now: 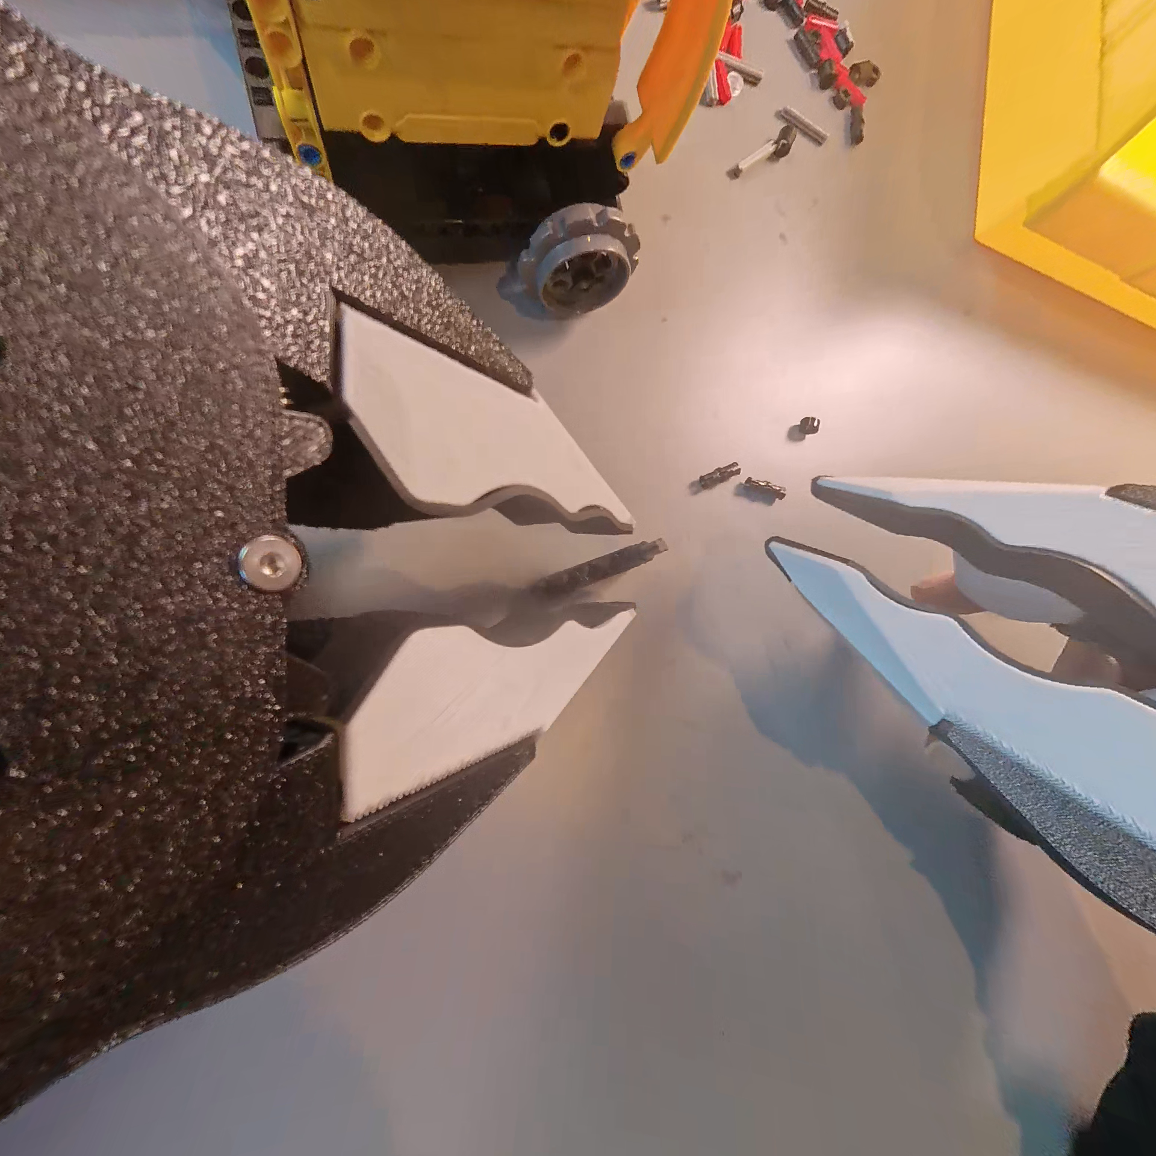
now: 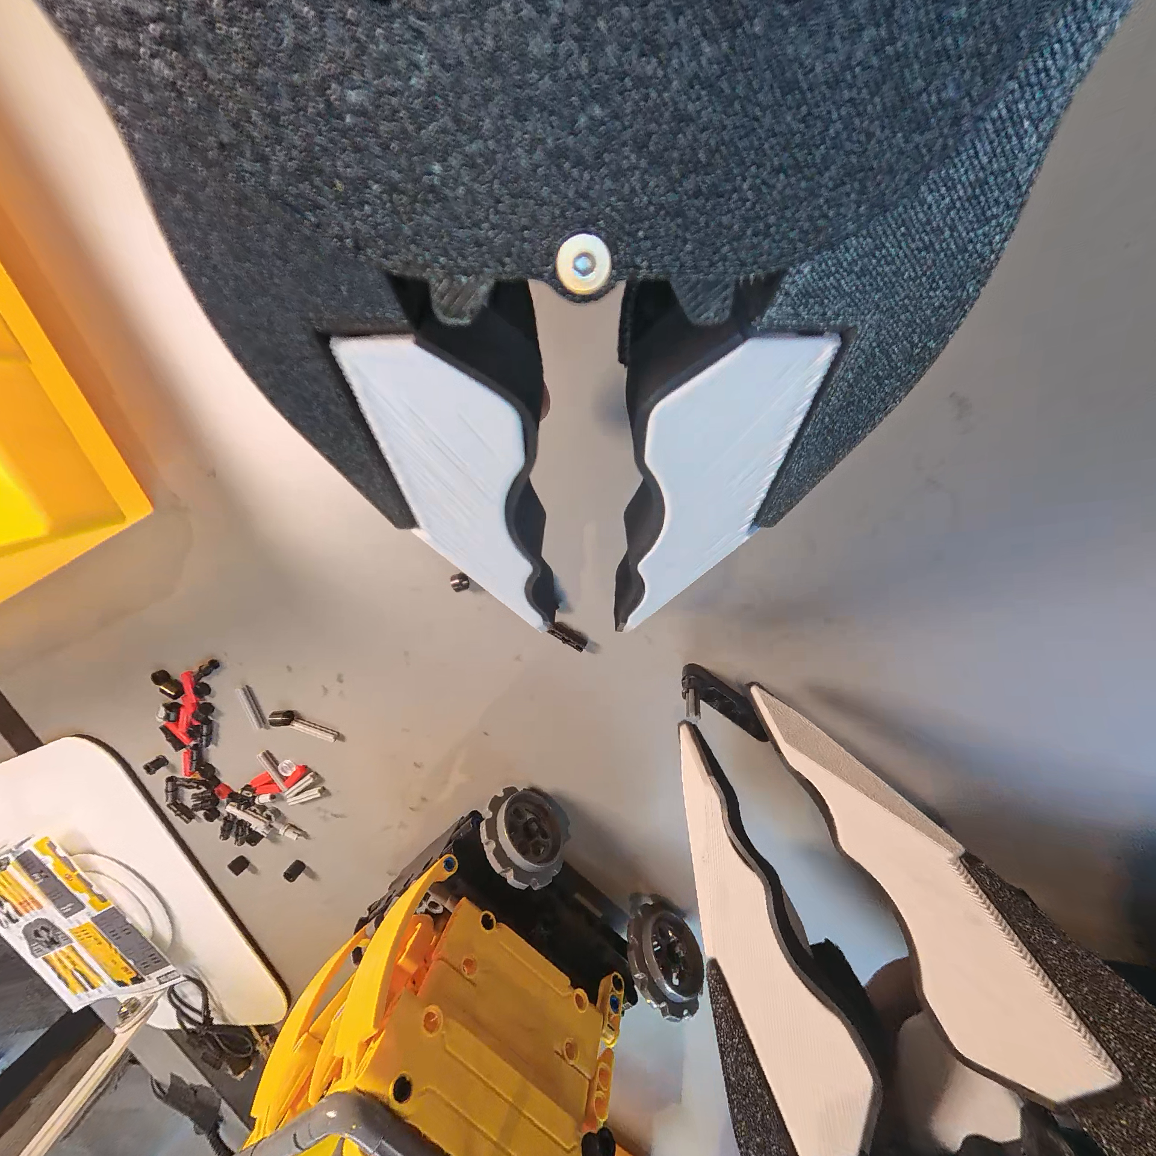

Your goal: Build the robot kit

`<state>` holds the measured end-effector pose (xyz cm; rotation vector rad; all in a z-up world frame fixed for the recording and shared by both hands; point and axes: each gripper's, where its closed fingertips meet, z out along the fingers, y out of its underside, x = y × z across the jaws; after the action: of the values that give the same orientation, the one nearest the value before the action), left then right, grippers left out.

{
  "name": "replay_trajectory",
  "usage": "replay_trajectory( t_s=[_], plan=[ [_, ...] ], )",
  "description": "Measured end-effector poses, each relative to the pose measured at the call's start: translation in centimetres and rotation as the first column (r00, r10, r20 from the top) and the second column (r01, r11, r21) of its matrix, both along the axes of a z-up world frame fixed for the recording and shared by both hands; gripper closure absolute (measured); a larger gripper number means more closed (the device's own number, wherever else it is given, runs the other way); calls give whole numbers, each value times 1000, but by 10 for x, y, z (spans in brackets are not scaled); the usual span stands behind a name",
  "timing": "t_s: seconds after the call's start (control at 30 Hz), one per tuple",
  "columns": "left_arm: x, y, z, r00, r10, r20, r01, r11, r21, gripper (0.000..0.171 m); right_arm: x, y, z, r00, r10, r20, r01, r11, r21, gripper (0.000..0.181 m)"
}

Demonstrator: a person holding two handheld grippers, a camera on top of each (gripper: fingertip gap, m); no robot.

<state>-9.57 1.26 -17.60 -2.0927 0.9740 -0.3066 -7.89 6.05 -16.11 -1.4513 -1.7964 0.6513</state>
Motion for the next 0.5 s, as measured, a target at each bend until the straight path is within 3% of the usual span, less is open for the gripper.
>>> replay_trajectory(
  t_s=[0.33, 0.5],
  plan=[
    [-5, -6, 4, 999, 0, 33, 1, 999, -35, 153, -4, -2, -1, 1000, 28, 1, -28, 999, -21, 162],
    [-7, -11, -2, 999, -4, 36, 7, 996, -92, 151, -13, 6, 13, 995, 25, -98, -29, 999, -37, 162]
  ],
)
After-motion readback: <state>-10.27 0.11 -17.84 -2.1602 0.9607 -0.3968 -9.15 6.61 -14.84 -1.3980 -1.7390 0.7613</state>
